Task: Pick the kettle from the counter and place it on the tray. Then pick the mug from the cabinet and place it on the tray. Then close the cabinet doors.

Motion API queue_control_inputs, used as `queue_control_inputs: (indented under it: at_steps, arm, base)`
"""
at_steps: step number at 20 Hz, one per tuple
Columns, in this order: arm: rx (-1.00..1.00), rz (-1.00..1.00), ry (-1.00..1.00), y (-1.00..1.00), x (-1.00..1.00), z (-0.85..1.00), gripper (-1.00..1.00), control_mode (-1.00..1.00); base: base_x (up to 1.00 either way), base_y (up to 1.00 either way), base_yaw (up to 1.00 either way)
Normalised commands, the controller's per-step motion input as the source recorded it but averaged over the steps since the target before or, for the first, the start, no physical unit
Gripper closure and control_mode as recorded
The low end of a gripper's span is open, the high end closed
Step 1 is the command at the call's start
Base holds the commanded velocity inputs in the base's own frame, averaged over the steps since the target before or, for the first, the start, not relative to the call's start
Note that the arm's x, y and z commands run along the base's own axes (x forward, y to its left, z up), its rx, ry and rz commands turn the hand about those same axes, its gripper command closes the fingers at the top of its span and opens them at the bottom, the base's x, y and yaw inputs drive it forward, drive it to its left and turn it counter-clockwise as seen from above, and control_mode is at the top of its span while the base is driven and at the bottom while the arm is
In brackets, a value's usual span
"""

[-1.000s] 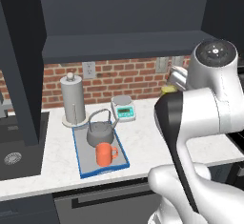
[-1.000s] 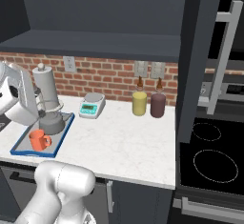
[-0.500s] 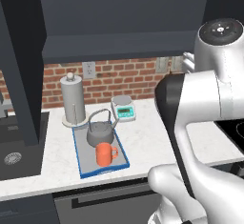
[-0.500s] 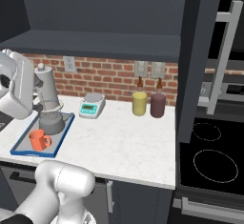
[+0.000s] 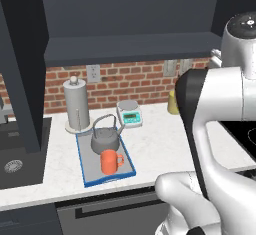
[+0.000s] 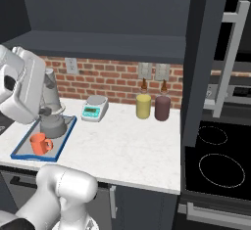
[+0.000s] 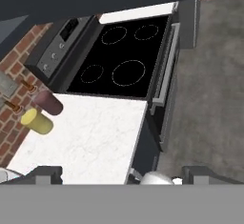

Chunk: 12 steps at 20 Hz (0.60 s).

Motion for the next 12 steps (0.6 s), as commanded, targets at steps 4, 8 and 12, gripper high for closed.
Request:
queue_control_inputs:
  at_steps: [4, 8, 12]
  arm:
    - [0.0, -0.1, -0.2, -0.53, -0.19, 0.02, -1.0, -1.0]
    - [0.0, -0.1, -0.22, -0.53, -0.16, 0.07, -1.0, -1.0]
    - [0.0, -0.04, -0.14, -0.58, -0.14, 0.05, -1.0, -1.0]
  base:
    - [0.0, 0.0, 0.0]
    - [0.0, 0.0, 0.0]
    - [0.0, 0.0, 0.0]
